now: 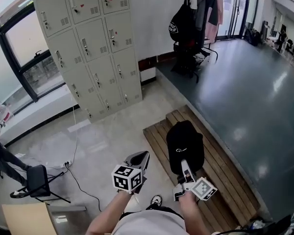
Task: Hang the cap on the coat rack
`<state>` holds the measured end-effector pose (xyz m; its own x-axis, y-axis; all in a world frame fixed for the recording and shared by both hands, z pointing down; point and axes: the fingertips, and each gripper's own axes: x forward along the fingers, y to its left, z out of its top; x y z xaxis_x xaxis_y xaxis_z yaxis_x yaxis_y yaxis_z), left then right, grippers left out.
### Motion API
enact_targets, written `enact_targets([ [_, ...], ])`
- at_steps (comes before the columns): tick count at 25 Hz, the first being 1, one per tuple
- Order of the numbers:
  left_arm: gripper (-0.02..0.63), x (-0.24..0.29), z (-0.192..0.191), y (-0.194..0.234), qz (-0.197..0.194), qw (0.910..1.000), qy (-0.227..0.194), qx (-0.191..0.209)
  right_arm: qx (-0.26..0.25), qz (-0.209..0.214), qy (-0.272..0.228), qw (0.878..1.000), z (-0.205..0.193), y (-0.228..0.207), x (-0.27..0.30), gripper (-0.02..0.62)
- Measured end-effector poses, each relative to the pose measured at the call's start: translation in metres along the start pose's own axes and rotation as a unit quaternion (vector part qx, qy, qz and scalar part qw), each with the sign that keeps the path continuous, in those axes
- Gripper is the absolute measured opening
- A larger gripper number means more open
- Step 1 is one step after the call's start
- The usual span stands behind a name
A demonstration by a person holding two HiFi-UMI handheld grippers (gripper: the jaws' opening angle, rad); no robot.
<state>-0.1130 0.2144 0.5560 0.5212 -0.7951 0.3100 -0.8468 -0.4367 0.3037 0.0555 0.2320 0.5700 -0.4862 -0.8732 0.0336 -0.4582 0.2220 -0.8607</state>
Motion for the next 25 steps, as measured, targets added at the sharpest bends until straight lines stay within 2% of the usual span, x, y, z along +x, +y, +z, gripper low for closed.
enact_targets([
  [5, 0.003, 0.042, 0.02, 0.007, -0.008, 0.9999, 0.008, 0.013, 0.014, 0.002, -0.013, 1.0, 0.025, -0.018, 0.03, 0.02],
  [8, 0.003, 0.061, 0.027, 0.013, -0.01, 0.9999, 0.005, 0.009, 0.016, -0.012, -0.015, 1.0, 0.036, -0.031, 0.041, 0.02],
  [12, 0.003, 0.076, 0.024, 0.02, -0.006, 0.9999, 0.008, -0.002, 0.012, -0.028, -0.007, 1.0, 0.039, -0.043, 0.05, 0.02],
  [17, 0.003, 0.086, 0.023, 0.036, -0.003, 0.9998, 0.014, -0.016, 0.018, -0.019, 0.003, 1.0, 0.035, -0.042, 0.072, 0.02],
  [22, 0.003, 0.114, -0.016, 0.063, -0.014, 0.9994, 0.019, -0.025, 0.007, -0.055, 0.006, 0.998, 0.013, -0.092, 0.085, 0.02],
  [25, 0.004, 0.117, 0.018, 0.068, -0.025, 0.999, 0.029, -0.024, 0.01, -0.053, -0.003, 0.999, 0.031, -0.062, 0.104, 0.02],
])
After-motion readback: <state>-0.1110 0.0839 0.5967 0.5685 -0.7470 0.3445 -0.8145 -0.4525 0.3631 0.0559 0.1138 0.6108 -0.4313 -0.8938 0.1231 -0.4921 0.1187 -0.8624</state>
